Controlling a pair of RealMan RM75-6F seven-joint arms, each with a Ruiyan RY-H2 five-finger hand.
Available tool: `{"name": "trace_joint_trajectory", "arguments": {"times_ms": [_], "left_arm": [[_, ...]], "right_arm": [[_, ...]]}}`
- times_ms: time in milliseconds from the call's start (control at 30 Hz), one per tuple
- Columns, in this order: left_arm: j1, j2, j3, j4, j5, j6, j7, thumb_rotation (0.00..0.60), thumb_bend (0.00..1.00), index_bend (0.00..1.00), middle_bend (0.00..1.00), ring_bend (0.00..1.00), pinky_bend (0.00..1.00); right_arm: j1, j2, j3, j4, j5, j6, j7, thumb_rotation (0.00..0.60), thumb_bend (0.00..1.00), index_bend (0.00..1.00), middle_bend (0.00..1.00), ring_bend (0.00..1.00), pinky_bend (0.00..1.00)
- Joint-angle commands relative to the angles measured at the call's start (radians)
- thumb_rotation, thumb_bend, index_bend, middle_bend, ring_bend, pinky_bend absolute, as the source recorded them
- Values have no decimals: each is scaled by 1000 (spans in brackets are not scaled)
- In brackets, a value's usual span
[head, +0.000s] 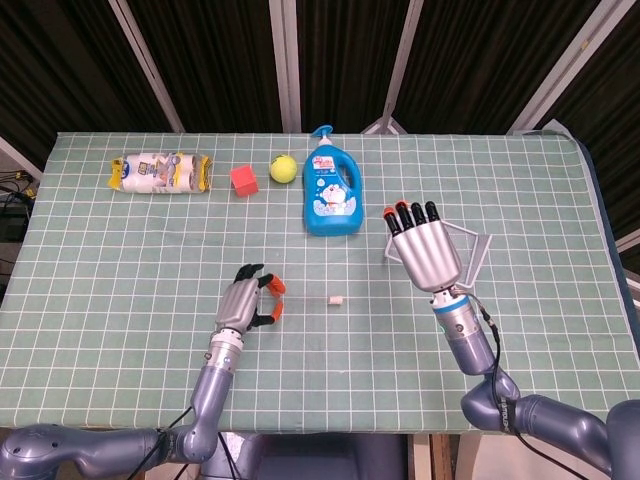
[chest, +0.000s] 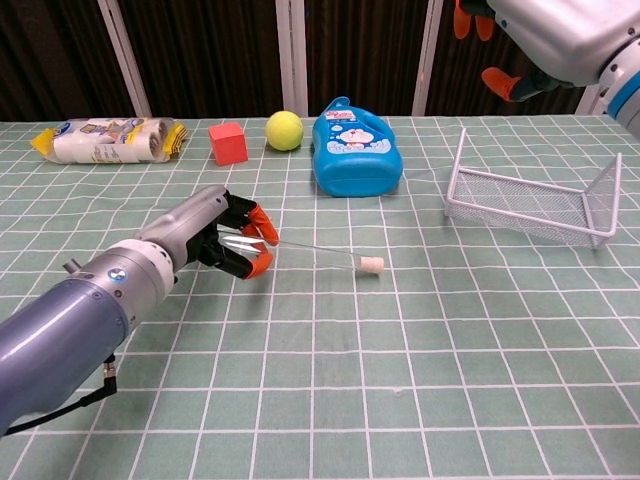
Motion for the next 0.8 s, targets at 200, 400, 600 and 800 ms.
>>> {"name": "trace_joint_trajectory", "arguments": {"times_ms": [200,400,600,800], "left_arm": [[12,4,9,4,11,-5,5,600,738,515,481,110,45],[24,8,12,6,10,-11,11,600,737,513,480,109,43],[34,19,14,-2,10,-8,28,600,692,490,451,104,37],[47,38,8,-21,-9,3,59,600,517,467,415,103,32]], "right_arm": [[-8,5,-1,-19,5,3,-3,600,427,367,418,446,482],[-14,9,-5,-37,4,4,-12,600,427,367,417,445,482],[-19,12,-5,-52,5,8,-22,600,427,367,417,445,482],[-25,15,-7,-76,6,9,-36,600,426,367,417,445,482]]}}
